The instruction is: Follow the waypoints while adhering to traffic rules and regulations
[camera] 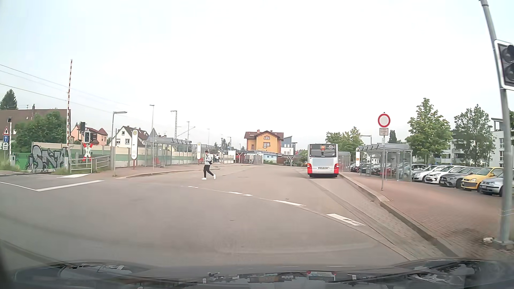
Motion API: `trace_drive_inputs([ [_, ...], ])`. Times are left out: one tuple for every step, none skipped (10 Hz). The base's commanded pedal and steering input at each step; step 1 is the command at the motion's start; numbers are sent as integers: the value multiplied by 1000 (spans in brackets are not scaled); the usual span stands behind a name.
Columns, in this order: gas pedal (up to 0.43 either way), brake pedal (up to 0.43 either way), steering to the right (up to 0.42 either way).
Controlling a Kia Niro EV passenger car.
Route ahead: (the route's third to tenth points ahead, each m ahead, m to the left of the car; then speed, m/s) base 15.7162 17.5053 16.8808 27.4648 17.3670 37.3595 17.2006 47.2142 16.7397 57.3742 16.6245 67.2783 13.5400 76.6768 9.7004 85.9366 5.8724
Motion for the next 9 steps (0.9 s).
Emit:
trace_drive_inputs([
  [0, 0, -123],
  [0, 0, -140],
  [0, 0, -162],
  [0, 0, -186],
  [0, 0, -205],
  [8, 0, -235],
  [8, 0, -265],
  [8, 0, -282],
  [8, 0, -290],
])
